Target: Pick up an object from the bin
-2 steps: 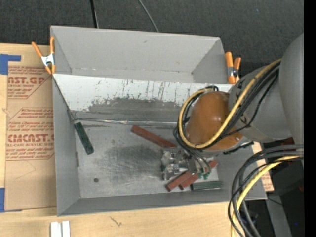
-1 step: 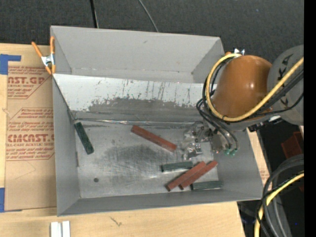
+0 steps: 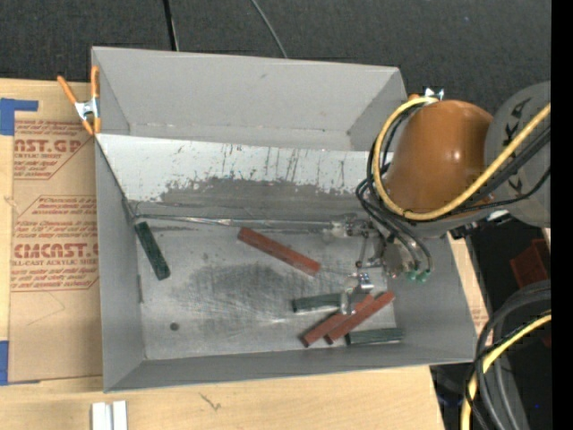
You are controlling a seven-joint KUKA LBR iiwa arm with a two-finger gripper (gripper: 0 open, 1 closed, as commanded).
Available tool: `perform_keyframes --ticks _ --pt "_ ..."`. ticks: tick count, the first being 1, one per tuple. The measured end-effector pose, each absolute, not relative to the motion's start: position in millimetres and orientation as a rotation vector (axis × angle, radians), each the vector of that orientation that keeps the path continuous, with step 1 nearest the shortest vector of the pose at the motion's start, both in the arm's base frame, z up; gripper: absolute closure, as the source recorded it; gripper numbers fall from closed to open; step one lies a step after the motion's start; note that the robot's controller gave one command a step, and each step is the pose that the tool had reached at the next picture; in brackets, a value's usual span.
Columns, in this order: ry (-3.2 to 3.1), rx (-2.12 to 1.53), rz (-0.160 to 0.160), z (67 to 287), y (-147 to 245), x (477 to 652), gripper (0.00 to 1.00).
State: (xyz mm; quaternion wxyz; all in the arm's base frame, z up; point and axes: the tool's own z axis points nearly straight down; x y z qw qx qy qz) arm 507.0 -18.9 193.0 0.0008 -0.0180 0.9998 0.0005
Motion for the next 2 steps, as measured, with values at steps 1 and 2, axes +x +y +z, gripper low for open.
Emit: perform_keyframes --ticks 1,2 --pt "3.14 -0.056 0.002 193 -19 507.0 0.0" --pt "3.13 -0.173 -0.001 151 -31 504.3 0.0"
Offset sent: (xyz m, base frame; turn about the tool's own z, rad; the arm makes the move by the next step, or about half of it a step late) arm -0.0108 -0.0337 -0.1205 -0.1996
